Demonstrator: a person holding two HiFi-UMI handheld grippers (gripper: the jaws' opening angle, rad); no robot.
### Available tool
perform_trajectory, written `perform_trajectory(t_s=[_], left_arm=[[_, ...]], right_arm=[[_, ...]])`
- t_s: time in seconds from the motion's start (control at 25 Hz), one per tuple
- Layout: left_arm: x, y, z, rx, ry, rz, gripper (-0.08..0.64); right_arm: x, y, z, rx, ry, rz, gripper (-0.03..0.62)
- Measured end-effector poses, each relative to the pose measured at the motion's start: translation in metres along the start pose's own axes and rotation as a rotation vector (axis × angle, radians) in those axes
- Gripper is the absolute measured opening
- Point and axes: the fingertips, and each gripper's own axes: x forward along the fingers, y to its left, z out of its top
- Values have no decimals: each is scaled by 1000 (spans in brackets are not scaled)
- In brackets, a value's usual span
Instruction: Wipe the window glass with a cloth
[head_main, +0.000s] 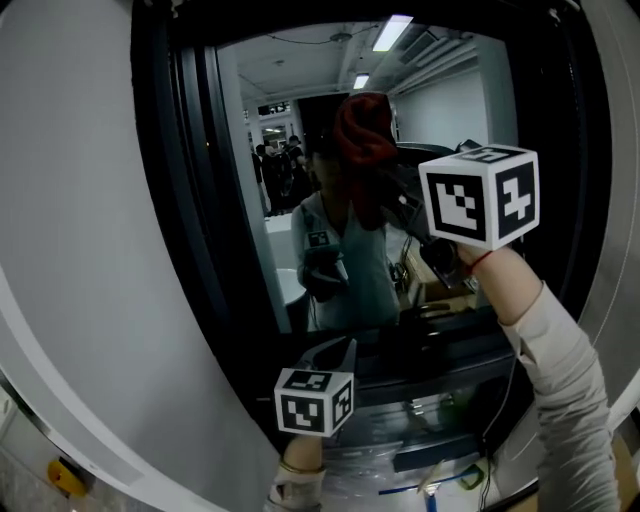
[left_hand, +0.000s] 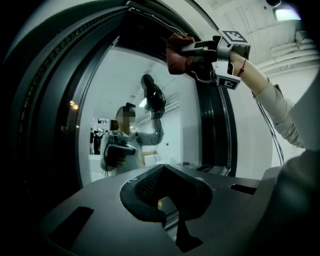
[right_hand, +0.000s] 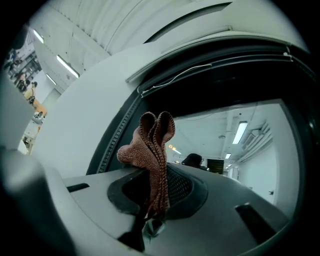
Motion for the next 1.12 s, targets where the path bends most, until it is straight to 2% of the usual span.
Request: perform_trajectory(t_s=[0.36, 0.6, 0.92, 1.12], left_arm=[[-24, 20, -9, -9, 18, 66, 5], [-28, 27, -12, -13, 23, 95, 5], [-30, 33, -17, -20, 33, 119, 5], [-29, 36, -17, -26, 29, 128, 5]], right_arm=[[39, 70, -23, 18, 21, 138, 52], [62, 89, -54, 79, 54, 180, 52], [89, 86, -92, 123, 117, 163, 52], [91, 75, -101, 130, 127, 146, 52]])
